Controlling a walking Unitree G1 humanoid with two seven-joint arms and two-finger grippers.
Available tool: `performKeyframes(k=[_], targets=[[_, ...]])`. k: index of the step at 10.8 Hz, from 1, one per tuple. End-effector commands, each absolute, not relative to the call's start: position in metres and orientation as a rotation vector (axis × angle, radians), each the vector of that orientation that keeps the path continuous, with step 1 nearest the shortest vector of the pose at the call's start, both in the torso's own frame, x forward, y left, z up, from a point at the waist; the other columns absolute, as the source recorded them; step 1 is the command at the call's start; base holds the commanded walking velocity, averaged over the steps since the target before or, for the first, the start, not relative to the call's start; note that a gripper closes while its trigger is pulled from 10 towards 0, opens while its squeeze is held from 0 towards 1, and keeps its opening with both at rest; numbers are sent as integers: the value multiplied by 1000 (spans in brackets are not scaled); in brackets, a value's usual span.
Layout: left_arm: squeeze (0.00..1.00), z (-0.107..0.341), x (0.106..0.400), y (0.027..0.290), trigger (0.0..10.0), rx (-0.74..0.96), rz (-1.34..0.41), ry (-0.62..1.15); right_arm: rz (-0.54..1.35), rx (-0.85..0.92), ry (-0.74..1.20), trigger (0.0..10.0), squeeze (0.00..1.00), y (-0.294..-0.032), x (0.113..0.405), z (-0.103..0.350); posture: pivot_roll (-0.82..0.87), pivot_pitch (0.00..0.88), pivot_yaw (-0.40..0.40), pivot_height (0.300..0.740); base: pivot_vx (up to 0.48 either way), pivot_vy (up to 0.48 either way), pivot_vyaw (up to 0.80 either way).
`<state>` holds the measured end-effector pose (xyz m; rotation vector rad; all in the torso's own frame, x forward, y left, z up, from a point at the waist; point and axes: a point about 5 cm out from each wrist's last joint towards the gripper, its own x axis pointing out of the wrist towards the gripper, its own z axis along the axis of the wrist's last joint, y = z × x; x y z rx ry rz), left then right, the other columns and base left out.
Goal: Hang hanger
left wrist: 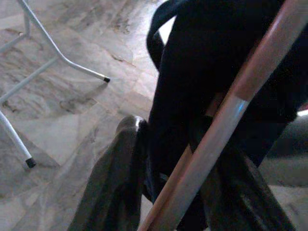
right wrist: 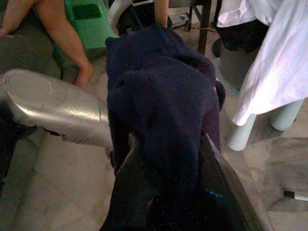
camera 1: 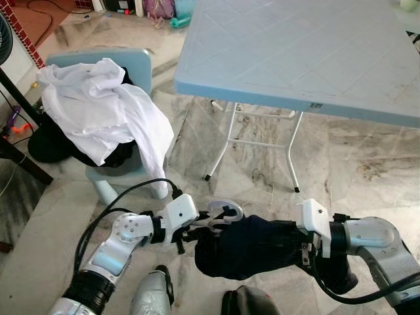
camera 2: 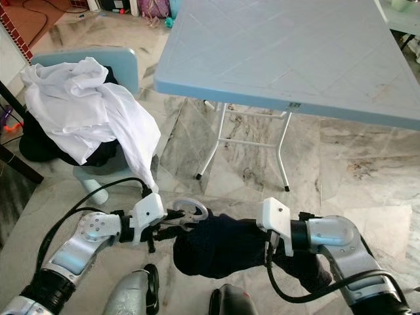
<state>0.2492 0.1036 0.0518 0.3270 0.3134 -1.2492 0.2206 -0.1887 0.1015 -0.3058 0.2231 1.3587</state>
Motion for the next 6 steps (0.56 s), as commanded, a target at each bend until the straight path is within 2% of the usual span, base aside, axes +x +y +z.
performKeyframes(k=[1,3,6], targets=[[0,57,243,89,0,325,-1335,279,1426,-301,191,10000,0,-177,218,104,-26,183,-50,740,0,0,0],[0,53,237,90,0,391,-1377,300,1429,-297,188,10000,0,-175,219,102,-25,182,-50,740,0,0,0],[0,54,234,89,0,395,-1384,295,1421,-274,196,10000,0,-173,219,100,-20,180,-50,740,0,0,0]])
